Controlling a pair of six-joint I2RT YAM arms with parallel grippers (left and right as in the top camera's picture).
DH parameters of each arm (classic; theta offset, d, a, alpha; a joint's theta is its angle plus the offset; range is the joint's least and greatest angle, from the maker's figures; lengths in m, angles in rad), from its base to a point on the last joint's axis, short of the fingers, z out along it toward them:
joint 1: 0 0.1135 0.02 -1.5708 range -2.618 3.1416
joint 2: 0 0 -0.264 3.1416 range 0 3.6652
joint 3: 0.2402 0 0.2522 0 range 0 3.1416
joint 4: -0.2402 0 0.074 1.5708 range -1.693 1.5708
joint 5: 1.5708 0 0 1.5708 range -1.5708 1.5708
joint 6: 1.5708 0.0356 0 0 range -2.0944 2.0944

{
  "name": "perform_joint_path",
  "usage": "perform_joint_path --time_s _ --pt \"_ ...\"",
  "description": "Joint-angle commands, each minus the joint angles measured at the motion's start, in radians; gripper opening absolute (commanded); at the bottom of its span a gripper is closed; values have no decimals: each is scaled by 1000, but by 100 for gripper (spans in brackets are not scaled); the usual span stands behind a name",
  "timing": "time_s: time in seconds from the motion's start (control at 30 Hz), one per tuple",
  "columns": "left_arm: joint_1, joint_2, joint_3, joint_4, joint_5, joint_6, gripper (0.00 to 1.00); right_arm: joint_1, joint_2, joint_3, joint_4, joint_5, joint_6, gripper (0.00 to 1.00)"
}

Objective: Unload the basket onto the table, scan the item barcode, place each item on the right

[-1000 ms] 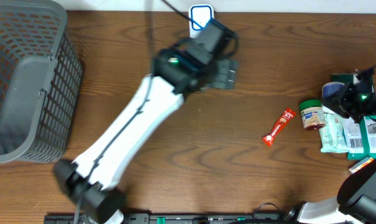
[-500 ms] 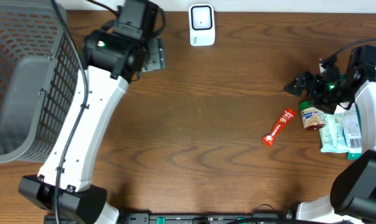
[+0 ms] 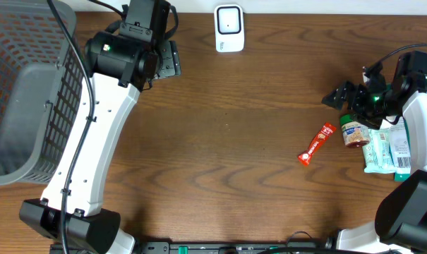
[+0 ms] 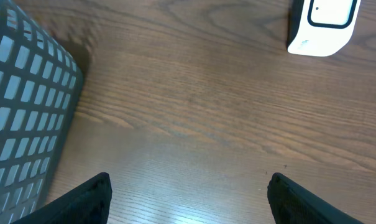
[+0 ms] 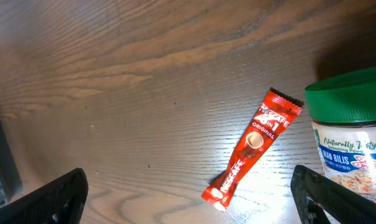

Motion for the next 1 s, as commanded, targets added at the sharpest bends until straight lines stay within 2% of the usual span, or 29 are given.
perform_joint_path --time_s 0.0,0.7,0.97 --pt "4 -5 3 -5 -13 13 80 7 5 1 -1 0 9 99" --pt "4 -5 3 -5 -13 13 80 9 10 1 -1 6 9 99" --pt "4 -5 3 -5 -13 13 80 11 -171 1 12 63 9 99"
